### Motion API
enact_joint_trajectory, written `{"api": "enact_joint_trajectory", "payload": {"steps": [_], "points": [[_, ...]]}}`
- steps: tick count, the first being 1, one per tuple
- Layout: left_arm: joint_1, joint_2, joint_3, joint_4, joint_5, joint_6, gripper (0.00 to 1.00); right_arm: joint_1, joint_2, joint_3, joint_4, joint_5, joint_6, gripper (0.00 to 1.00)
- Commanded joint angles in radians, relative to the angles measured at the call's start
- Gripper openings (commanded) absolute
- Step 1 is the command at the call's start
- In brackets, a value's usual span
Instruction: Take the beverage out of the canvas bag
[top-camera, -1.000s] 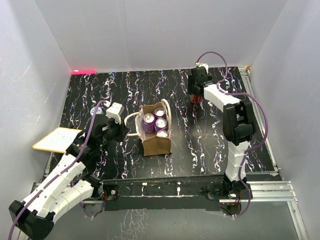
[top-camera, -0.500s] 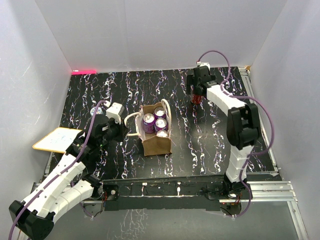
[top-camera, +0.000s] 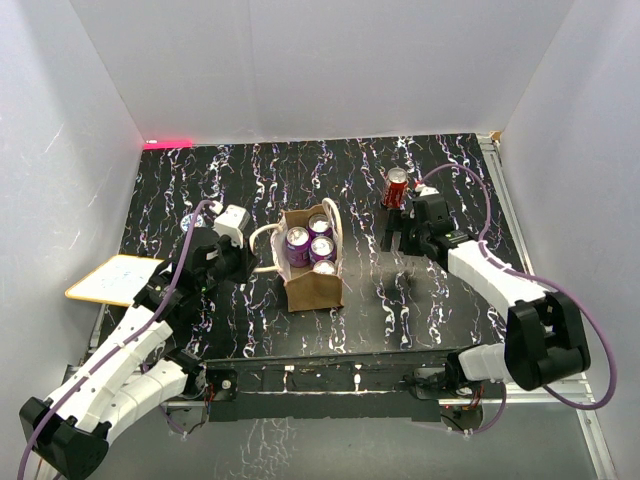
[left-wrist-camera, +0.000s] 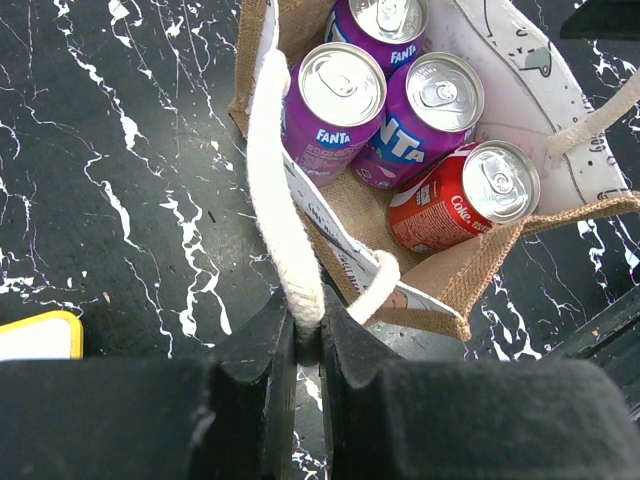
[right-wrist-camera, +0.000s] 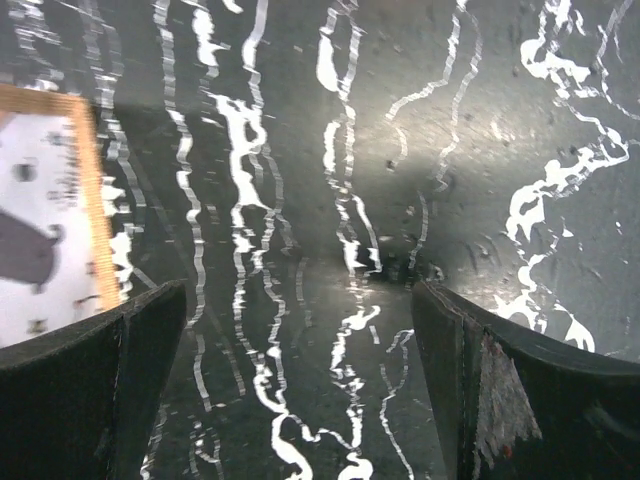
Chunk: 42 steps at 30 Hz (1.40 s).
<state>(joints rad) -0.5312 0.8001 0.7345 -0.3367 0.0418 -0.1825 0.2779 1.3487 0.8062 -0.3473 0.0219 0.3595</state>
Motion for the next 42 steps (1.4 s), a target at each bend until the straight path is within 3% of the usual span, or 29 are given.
{"api": "enact_joint_trajectory", "payload": {"steps": [1,5,11,15,20,29,34,42], "points": [[0.008,-0.014,-0.005,0.010,-0.001,0.009,0.00,0.035,-0.089,0.138,0.013,-0.082,0.006,0.99],[0.008,-0.013,-0.005,0.010,-0.001,0.009,0.00,0.135,-0.087,0.312,-0.018,-0.125,-0.037,0.99],[0.010,-0.014,-0.003,0.009,-0.002,0.009,0.00,0.439,-0.071,0.495,0.032,-0.051,-0.179,0.99],[0.010,-0.025,-0.006,0.010,-0.008,0.008,0.00,0.525,-0.037,0.569,0.056,-0.123,-0.268,0.99],[0.011,-0.029,-0.001,0.006,-0.015,0.007,0.00,0.636,0.031,0.614,0.021,-0.175,-0.528,1.00],[0.014,-0.044,-0.003,0.007,-0.021,0.006,0.00,0.635,0.220,0.687,-0.107,-0.127,-0.825,1.00],[0.013,-0.054,-0.006,0.010,-0.019,0.007,0.00,0.592,0.364,0.767,-0.203,-0.136,-0.841,0.99],[0.014,-0.053,-0.005,0.010,-0.017,0.008,0.00,0.549,0.445,0.727,-0.148,-0.123,-0.811,0.99]]}}
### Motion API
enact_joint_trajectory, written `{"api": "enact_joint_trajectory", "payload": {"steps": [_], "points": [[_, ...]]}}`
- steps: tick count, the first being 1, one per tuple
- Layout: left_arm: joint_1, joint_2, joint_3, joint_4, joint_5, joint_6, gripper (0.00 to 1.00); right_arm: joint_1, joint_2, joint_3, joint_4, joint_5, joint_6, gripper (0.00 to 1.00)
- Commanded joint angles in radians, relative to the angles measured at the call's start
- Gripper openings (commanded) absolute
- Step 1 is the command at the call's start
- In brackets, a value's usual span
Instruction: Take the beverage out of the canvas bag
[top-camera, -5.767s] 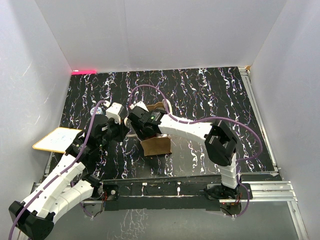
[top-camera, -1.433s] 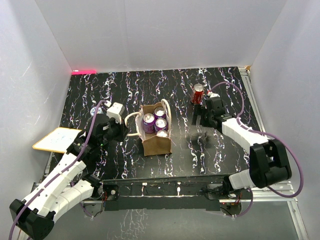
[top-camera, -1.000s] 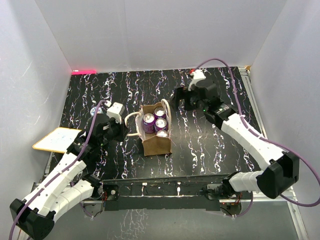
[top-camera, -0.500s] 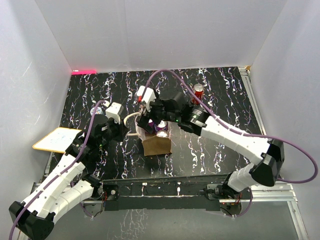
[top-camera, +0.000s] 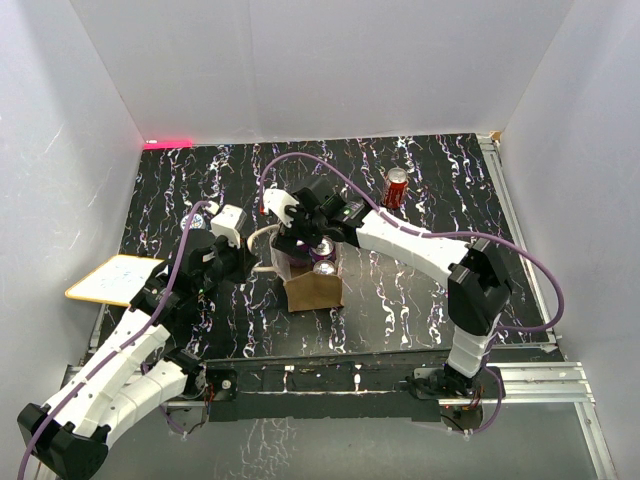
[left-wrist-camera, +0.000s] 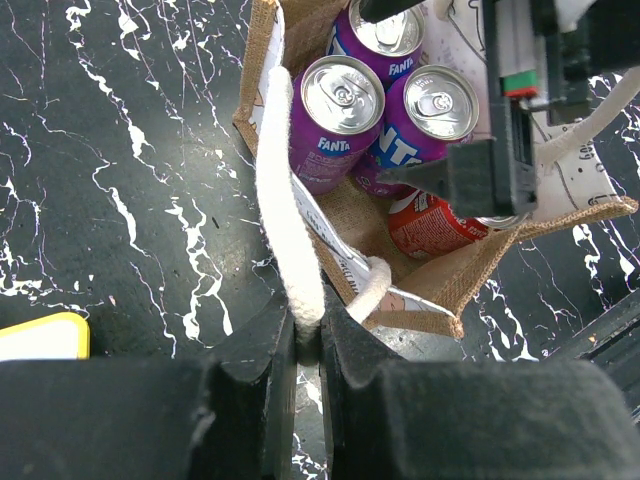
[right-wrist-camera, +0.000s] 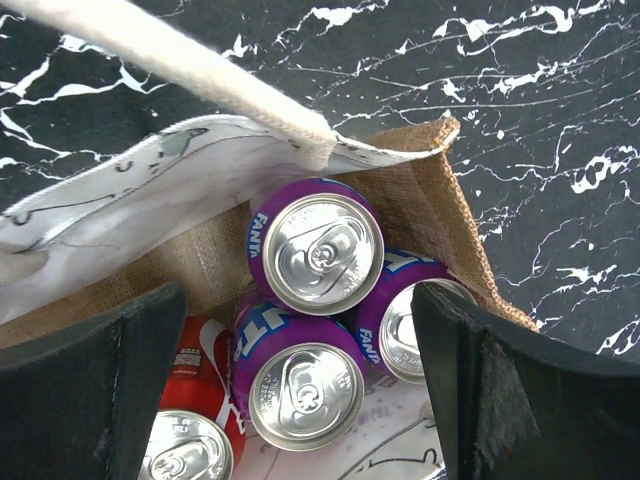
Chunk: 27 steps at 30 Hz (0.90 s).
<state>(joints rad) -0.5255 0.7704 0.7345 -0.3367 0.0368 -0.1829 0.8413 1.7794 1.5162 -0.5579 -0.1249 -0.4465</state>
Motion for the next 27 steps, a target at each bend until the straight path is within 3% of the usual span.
{"api": "enact_joint_trajectory", "payload": {"steps": [1,14,22,27], "points": [[0.009,-0.023,-0.005,0.010,-0.011,0.008,0.00,-0.017,0.028,0.022,0.060,0.021,-0.007,0.99],[0.010,-0.023,-0.004,0.010,-0.011,0.008,0.00,-0.024,0.174,0.100,0.065,0.025,-0.045,0.99],[0.010,-0.020,-0.005,0.011,-0.009,0.008,0.00,-0.024,0.249,0.137,0.023,0.028,-0.043,0.89],[0.012,-0.017,-0.005,0.011,-0.005,0.008,0.00,-0.017,0.251,0.145,0.009,0.019,-0.046,0.89]]}}
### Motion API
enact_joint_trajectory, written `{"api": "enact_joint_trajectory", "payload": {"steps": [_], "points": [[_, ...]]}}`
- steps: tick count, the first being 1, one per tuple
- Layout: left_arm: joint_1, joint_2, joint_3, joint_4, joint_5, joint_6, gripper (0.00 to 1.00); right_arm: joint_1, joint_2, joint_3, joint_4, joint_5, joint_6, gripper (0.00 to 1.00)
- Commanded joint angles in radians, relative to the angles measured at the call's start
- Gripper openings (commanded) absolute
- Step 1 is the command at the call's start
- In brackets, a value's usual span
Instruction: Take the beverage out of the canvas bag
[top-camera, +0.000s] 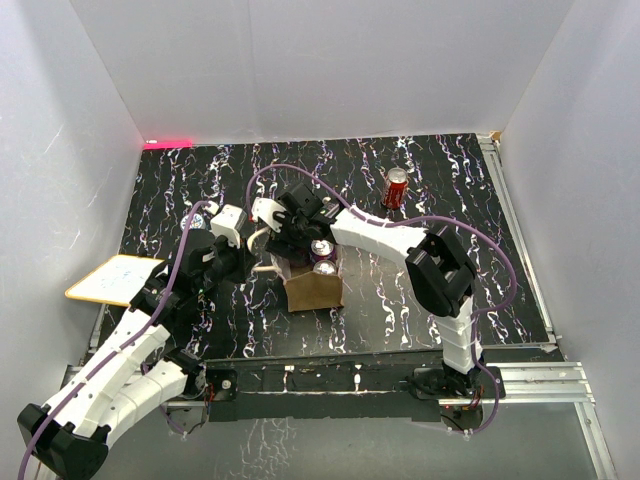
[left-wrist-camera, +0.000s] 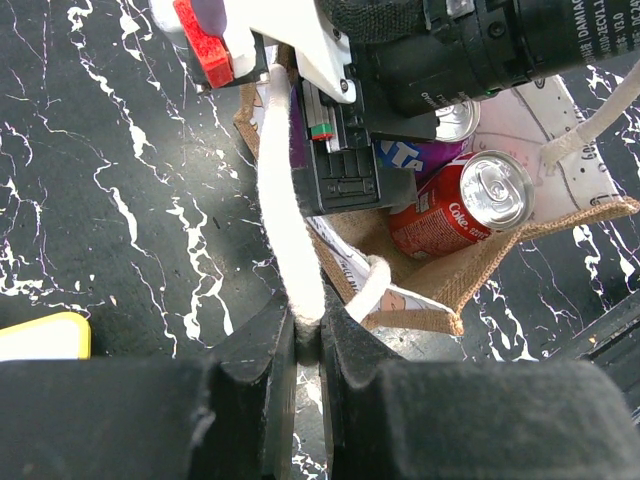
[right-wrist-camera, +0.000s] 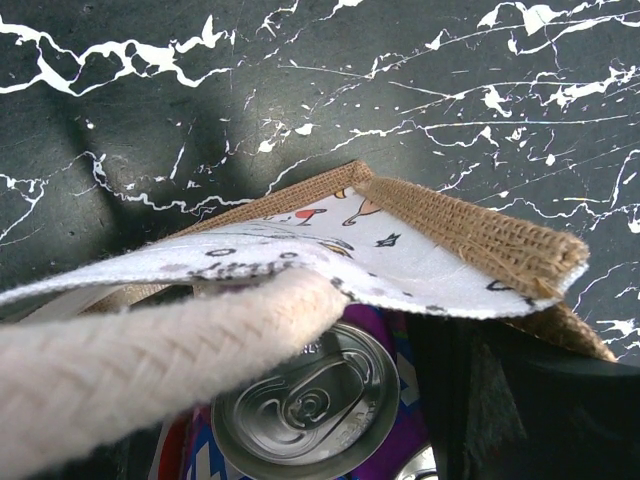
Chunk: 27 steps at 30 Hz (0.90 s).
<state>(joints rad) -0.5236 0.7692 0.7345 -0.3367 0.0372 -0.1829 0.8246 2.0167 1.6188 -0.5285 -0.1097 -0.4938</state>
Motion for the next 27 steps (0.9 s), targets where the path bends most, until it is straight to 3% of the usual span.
{"api": "enact_joint_trajectory", "payload": {"steps": [1,10,15,19,27], "points": [[0.011,-0.016,-0.005,0.011,-0.005,0.008,0.00,0.002,0.012,0.043,-0.020,0.011,-0.001,0.90],[0.012,-0.012,-0.005,0.013,0.000,0.008,0.00,0.004,0.005,0.013,-0.036,0.071,-0.035,0.94],[0.014,-0.012,-0.005,0.013,-0.002,0.008,0.00,0.016,0.023,0.018,-0.041,0.082,-0.035,0.91],[0.015,-0.009,-0.006,0.011,-0.003,0.008,0.00,0.034,0.012,0.027,-0.036,0.069,-0.037,0.82],[0.016,-0.002,-0.005,0.011,0.000,0.007,0.00,0.046,-0.037,0.033,0.000,0.095,-0.042,0.53]]}}
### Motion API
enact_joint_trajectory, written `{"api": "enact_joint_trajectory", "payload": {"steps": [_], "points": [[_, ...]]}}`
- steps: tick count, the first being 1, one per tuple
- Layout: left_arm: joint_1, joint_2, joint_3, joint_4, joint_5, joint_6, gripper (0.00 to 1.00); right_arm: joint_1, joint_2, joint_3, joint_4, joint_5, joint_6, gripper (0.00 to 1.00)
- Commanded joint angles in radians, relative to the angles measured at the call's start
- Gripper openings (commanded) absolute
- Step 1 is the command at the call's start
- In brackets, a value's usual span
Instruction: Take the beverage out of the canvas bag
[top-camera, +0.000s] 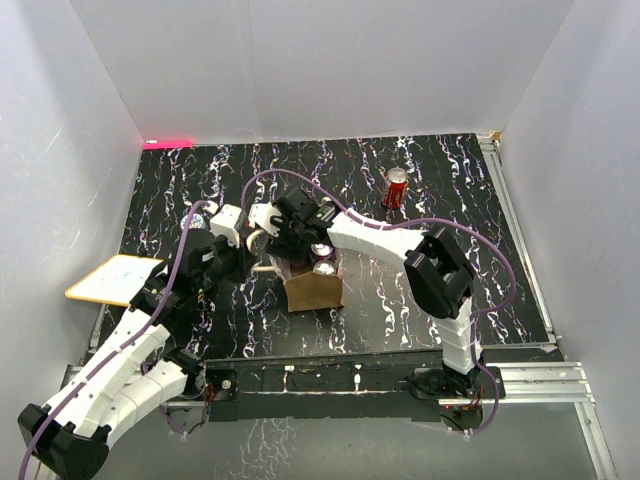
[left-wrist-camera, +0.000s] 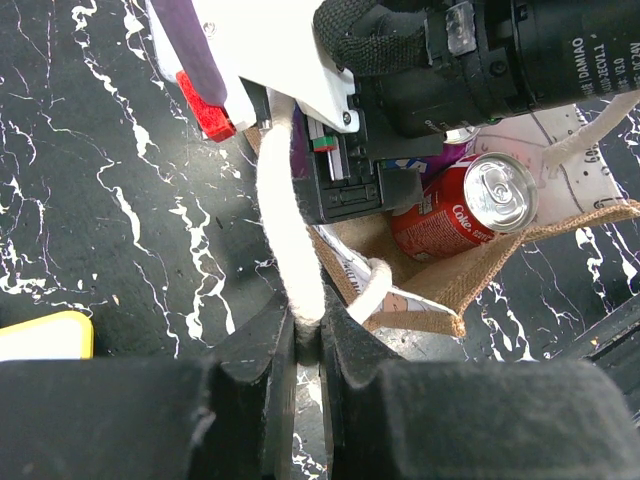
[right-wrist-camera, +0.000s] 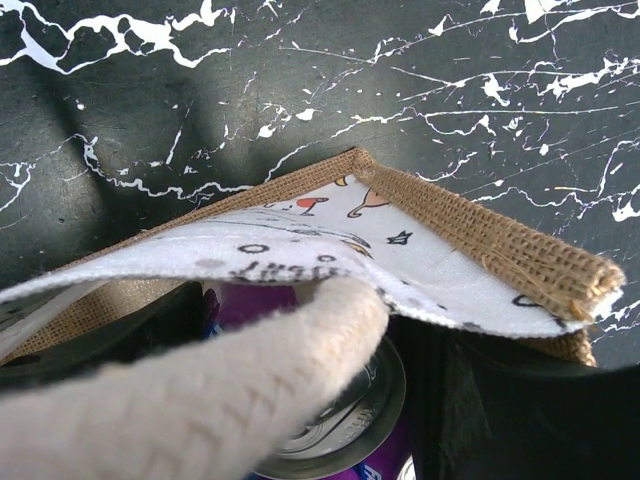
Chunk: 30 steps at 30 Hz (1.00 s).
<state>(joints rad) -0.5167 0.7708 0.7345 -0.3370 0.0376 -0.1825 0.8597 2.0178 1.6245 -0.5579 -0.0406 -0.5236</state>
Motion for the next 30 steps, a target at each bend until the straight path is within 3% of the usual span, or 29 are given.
{"api": "enact_joint_trajectory", "payload": {"steps": [1,5,9,19,30], "points": [[0.009,-0.004,-0.005,0.012,-0.001,0.008,0.00,0.012,-0.047,0.029,0.035,0.028,-0.012,0.51],[0.010,-0.001,-0.005,0.013,0.000,0.006,0.00,0.015,-0.083,0.036,0.054,0.029,0.020,0.40],[0.009,0.006,-0.006,0.012,0.002,0.007,0.00,0.015,-0.143,-0.015,0.118,0.029,0.051,0.37],[0.011,0.009,-0.004,0.009,-0.005,0.006,0.00,0.014,-0.210,-0.061,0.194,0.056,0.208,0.16],[0.014,0.002,-0.003,0.010,-0.008,0.005,0.00,0.014,-0.329,-0.055,0.139,0.063,0.319,0.08]]}}
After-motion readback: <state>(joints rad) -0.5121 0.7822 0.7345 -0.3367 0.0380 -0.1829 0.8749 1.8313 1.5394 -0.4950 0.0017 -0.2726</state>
